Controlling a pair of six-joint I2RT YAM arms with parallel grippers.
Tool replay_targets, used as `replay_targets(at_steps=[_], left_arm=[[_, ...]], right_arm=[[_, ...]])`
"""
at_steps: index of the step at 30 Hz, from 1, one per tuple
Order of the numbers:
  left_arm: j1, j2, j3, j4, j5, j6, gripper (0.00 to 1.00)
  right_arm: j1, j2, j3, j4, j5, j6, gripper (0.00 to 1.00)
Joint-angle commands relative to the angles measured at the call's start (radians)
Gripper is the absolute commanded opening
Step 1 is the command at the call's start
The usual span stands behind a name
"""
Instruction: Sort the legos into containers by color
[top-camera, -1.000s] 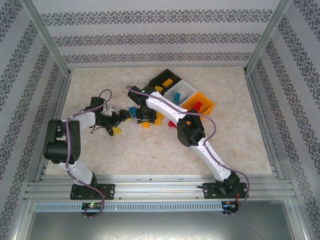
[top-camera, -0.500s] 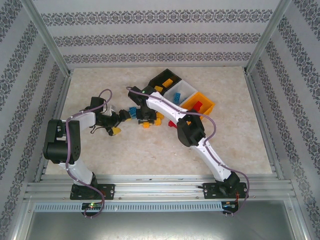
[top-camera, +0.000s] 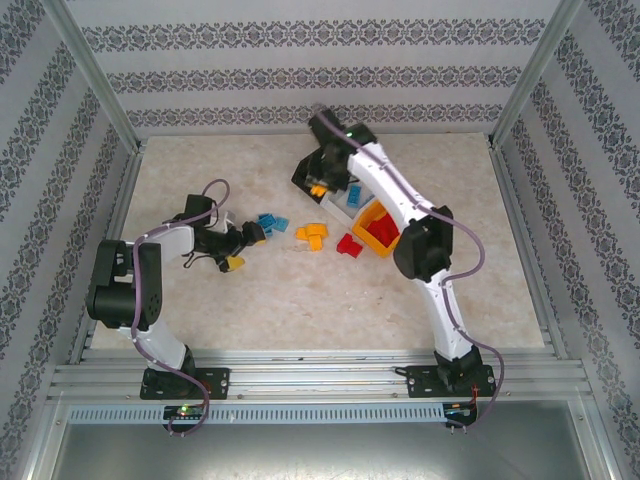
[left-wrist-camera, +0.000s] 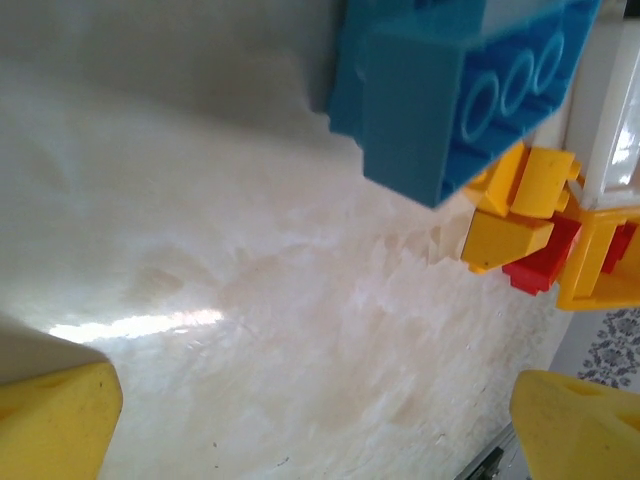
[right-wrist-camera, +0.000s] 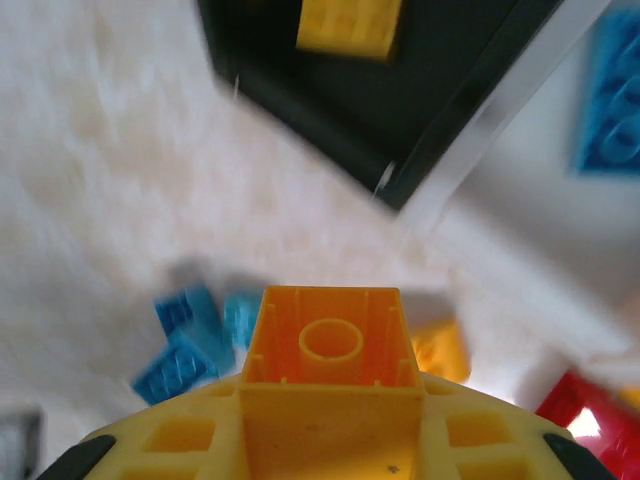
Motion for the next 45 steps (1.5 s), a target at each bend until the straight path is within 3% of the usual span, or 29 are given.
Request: replay_targets(at_steps=[1, 9, 16, 25, 29, 35, 40, 45], left_arm=[[-0.047, -0.044, -0.009, -0.011, 0.005, 0.037, 1.00], [-0.064, -0.169, -0.020, -0.110, -0.028, 0.074, 1.00], [-0.067, -0.253, -0.072, -0.142, -0.052, 0.071, 1.00], [-0.068, -0.272, -0.098, -0.126, -0.046, 0.067, 1.00], [-0.068, -0.269, -0.085, -0.118, -0.034, 0.072, 1.00], [-0.065, -0.296, -0.065, -0.149, -0.053, 0.108, 1.00], [-0.058, -0.358, -0.111, -0.141, -0.129, 0.101, 1.00], [-0.057, -0.416, -0.150, -0.116, -0.173, 0.094, 1.00]], right_arm=[[-0.063, 0.031, 0.011, 0.123, -0.051, 0.114, 0.30], [-0.161, 0.241, 0.258, 0.210, -0.124, 0.220, 0.30], [-0.197, 0.316, 0.269, 0.376, -0.157, 0.324, 0.33], [-0.202, 0.281, 0.252, 0.358, -0.158, 0.294, 0.55], [-0.195, 0.188, 0.170, 0.308, -0.138, 0.236, 0.58], [-0.128, 0.022, 0.044, 0.079, -0.076, 0.033, 0.59], [0.009, -0.058, -0.083, -0.119, 0.023, -0.134, 0.60], [0.133, -0.098, -0.259, -0.135, 0.074, -0.168, 0.62]])
